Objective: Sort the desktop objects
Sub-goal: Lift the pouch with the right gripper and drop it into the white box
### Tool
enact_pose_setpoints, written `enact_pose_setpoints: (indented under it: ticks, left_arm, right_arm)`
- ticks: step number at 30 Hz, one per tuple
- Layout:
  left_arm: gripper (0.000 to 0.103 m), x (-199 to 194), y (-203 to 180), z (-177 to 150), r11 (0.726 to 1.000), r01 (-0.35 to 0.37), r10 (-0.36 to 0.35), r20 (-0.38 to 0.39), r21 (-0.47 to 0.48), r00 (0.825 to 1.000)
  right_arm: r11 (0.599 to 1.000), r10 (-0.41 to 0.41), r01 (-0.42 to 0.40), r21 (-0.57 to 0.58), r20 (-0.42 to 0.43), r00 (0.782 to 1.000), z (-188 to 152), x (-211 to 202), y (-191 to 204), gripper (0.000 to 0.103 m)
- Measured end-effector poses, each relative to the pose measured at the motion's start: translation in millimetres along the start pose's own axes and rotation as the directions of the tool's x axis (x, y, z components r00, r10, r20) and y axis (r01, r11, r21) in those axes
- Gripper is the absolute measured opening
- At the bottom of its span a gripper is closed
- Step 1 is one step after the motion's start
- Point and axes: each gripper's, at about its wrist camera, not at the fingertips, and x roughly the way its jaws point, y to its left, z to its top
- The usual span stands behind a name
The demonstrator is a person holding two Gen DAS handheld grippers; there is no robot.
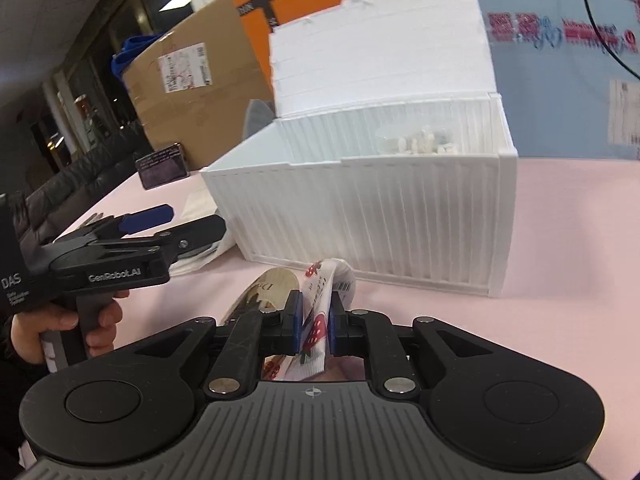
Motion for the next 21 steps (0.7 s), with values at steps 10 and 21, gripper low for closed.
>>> enact_pose_setpoints:
  ticks: [10,21]
  left_arm:
    - [0.103,1.1,-0.9,0.8,1.0,-0.002,0.002,0.0,0.003,1.0]
    - [0.103,-4.4,2.9,6.1,0.998,0.034,-0.033,0.023,-0.054,0.999]
  right_arm:
    - [0.991,0.03,-0.032,0.128,0.012,0.999,-5.2,0.3,-12.3,0.012]
    - [0.997,0.028,-0.038,0.063,0.153,0.988,1.7,-41.8,1.7,0.006]
